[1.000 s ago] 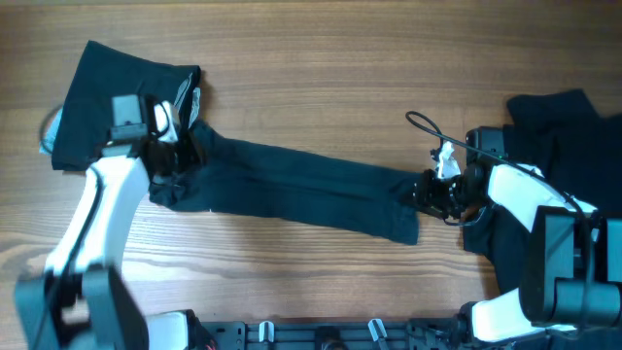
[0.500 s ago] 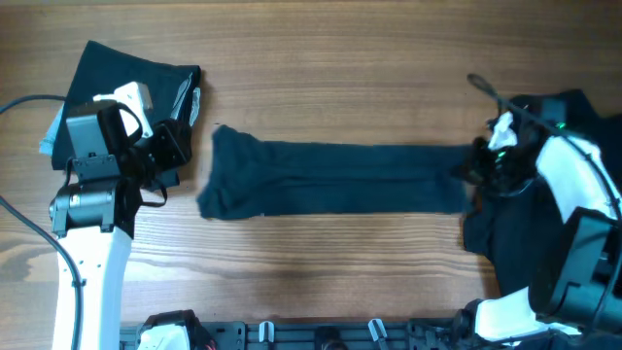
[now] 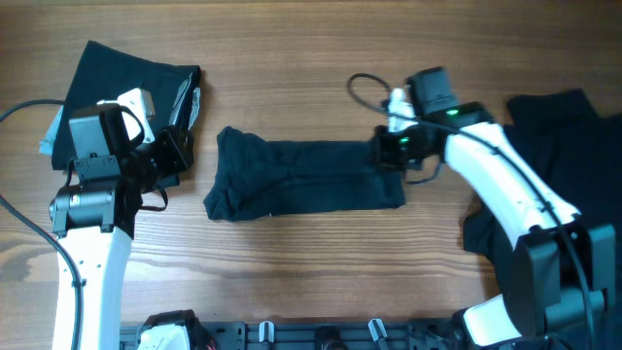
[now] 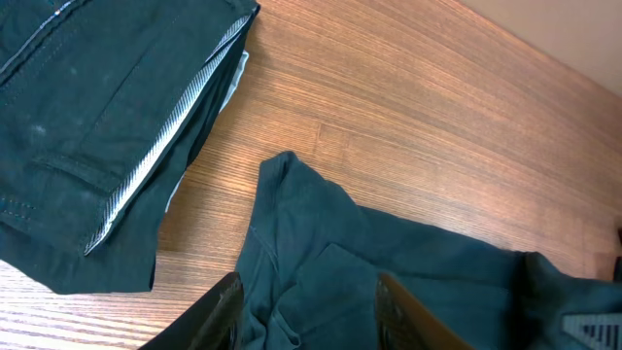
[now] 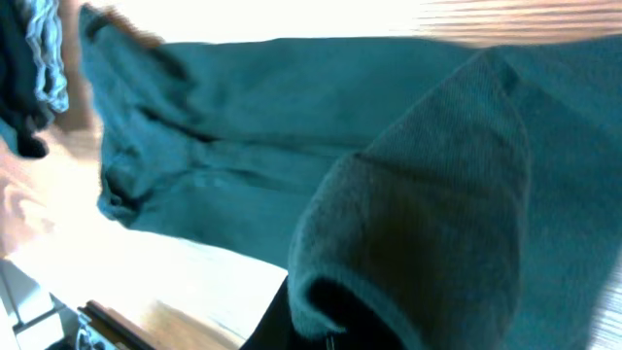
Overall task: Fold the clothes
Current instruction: 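Release the folded shirt and lift the right gripper away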
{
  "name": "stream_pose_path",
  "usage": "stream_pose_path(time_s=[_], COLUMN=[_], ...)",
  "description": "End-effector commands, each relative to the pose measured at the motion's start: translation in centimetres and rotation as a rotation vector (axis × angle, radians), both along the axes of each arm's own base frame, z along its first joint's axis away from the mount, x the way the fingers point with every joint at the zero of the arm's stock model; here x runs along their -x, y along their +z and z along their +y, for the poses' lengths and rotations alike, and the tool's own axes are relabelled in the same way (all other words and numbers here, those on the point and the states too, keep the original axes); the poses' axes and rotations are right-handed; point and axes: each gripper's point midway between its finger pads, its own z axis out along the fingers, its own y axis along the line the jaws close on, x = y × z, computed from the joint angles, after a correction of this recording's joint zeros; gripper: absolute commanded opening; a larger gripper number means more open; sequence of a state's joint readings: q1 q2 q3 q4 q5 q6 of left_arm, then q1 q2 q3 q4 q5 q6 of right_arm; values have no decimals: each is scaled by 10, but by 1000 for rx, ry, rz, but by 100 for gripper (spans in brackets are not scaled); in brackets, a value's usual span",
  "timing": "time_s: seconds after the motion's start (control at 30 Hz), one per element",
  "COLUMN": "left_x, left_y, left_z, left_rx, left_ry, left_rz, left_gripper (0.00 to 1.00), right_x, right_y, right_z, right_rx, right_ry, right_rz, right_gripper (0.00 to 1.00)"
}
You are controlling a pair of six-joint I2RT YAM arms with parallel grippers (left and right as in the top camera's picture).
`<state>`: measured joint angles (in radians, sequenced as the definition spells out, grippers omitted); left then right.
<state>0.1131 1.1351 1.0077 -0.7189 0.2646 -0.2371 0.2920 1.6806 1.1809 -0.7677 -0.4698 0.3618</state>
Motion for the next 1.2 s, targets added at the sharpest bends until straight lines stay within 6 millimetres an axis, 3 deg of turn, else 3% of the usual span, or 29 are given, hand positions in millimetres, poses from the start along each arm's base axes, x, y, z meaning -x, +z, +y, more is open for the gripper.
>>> stream_pose_path(time_s=[0.0, 0.17, 0.3, 0.47, 0.5, 0.53, 0.57, 0.63, 0.7, 0.8, 0.9, 1.0, 1.07, 1.17], left_x=[0, 0, 0, 0, 0, 0, 0, 0, 1, 4, 8, 12, 14, 14], left_y=[7, 7, 7, 7, 7, 7, 7, 7, 6, 3, -1, -10, -19, -49], left_z=[-3, -3, -3, -3, -3, -3, -3, -3, -3, -3, -3, -4, -7, -20], left_rx=[-5, -5, -4, -5, -5, -5, -4, -4, -4, -5, -2, 4, 6, -1], left_ry=[-25, -25, -25, -25, -25, -25, -25, -25, -26, -29, -28, -29, -41, -107], left_rz=[-23, -23, -22, -23, -23, -23, -22, -22, -18, -3, 24, 66, 106, 215], left_gripper=[44, 44, 44, 44, 44, 44, 44, 45, 44, 44, 44, 44, 46, 56], right_x=[-2, 3, 3, 4, 4, 4, 6, 8, 4, -8, -10, -2, -1, -1], right_y=[12, 5, -6, -6, -6, -5, -3, 5, 10, 11, 6, -7, -15, -20], right_z=[28, 53, 56, 59, 59, 60, 64, 74, 72, 46, 18, 7, 2, 0], right_rx=[-2, -11, -1, -20, -21, -23, -46, -114, -109, -22, 24, 62, 95, 116], right_ry=[-31, -11, -23, -31, -31, -29, -17, 38, 53, -7, -76, -88, -95, -75], right_rz=[-33, -27, 3, 19, 18, 17, 23, 13, -29, -76, -33, 23, 35, 29], right_gripper=[4, 4, 8, 9, 14, 32, 44, 49, 50, 47, 30, 19, 19, 23])
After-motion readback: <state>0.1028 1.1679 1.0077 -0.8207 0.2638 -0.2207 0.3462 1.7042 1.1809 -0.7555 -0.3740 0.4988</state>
